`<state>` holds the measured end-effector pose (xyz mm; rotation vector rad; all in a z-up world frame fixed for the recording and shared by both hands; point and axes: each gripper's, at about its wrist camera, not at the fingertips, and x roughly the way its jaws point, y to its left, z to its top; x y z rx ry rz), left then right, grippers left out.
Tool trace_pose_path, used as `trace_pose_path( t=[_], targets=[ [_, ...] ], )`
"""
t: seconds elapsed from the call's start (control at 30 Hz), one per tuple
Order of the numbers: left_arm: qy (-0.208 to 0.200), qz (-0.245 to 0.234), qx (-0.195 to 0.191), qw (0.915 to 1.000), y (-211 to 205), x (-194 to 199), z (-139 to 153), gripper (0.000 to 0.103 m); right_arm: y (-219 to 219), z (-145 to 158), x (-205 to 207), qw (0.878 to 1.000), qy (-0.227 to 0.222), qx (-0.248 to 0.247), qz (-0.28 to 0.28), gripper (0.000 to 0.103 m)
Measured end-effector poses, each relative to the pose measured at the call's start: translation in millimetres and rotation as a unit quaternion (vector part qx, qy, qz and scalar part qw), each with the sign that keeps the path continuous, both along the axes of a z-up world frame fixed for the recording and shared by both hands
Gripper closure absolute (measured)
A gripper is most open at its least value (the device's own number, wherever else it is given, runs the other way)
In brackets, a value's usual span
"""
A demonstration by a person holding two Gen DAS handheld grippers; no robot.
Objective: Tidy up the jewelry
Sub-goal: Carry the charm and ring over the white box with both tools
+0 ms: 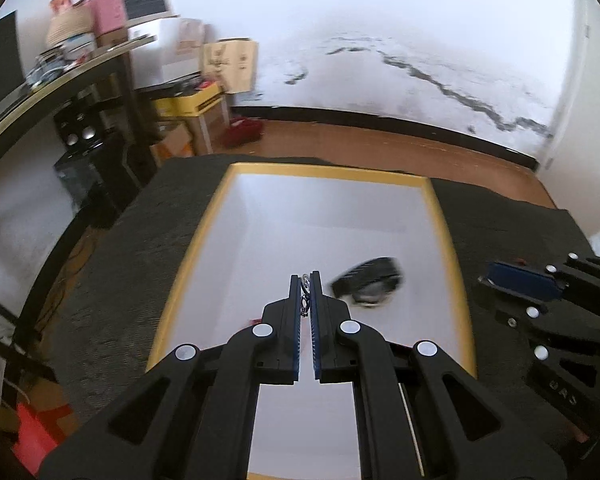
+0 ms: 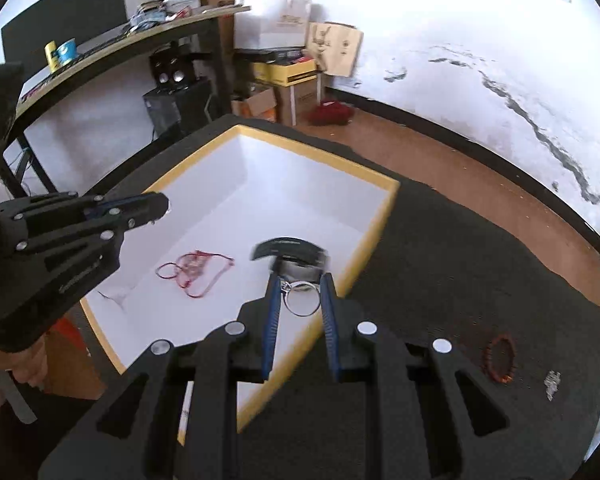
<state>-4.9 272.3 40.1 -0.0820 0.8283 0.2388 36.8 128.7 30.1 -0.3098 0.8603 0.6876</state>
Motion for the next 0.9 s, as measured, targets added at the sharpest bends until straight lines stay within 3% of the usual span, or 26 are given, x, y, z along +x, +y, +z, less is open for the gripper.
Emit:
trace_pose_path(
  t=[0.23,0.9],
  targets=[
    [0.019,0.032,0.004,0.9993,30.1,-2.3,-20.3,0.099,36.0,-0.5,-2.2,1.000,-0.003,0.001,0.016,0.082],
    [0.045,0.044,0.009,0.9980,31.9,6.3,-46.9,0.099,32.7,-6.4,0.9,1.000,0.012,0.010,0.007,0.082]
  ],
)
